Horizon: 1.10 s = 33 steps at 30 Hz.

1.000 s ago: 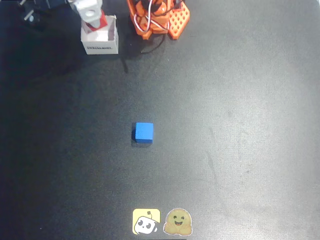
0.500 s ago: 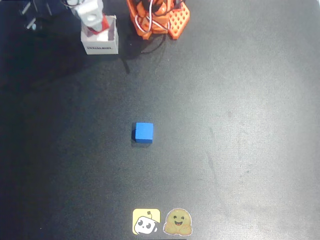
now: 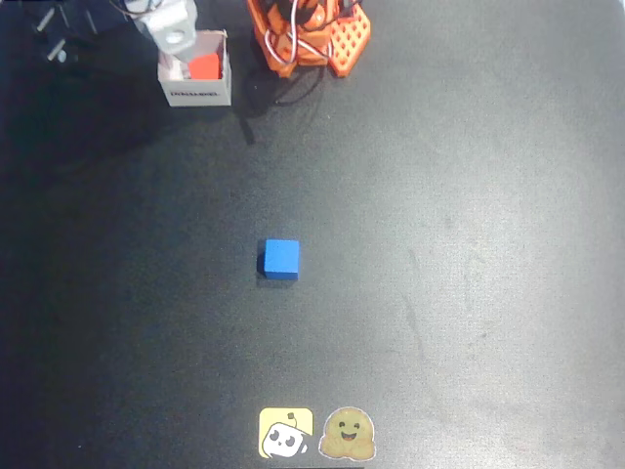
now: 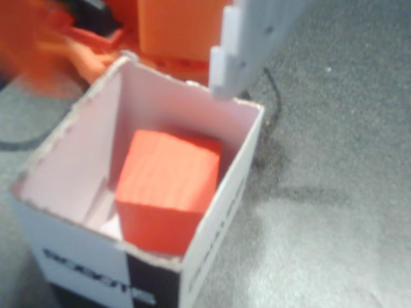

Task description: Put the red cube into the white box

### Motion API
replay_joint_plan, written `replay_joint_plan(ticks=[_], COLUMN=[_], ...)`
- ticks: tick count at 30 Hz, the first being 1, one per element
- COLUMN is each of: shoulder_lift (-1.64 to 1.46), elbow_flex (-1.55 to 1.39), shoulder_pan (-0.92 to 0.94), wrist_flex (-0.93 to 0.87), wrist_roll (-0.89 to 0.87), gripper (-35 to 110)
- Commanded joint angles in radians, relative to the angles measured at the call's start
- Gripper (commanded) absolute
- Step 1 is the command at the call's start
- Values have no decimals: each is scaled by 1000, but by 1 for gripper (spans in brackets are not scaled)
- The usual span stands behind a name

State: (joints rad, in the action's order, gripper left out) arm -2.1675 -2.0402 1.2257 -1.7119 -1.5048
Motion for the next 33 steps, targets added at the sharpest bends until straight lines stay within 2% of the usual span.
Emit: replay_joint_plan(ticks=[1, 6, 11, 14, 19, 25, 33], shoulder_lift=[-64, -109, -120, -152, -241, -437, -508], elbow_flex=[55, 149, 184, 146, 87, -25, -67], shoulder_pan=[-66, -350, -646, -758, -937, -1083, -1158], wrist_flex=[-55, 8, 169, 252, 273, 265, 258], wrist_roll=[71, 138, 143, 143, 143, 153, 219], gripper=[0, 0, 0, 0, 0, 0, 0])
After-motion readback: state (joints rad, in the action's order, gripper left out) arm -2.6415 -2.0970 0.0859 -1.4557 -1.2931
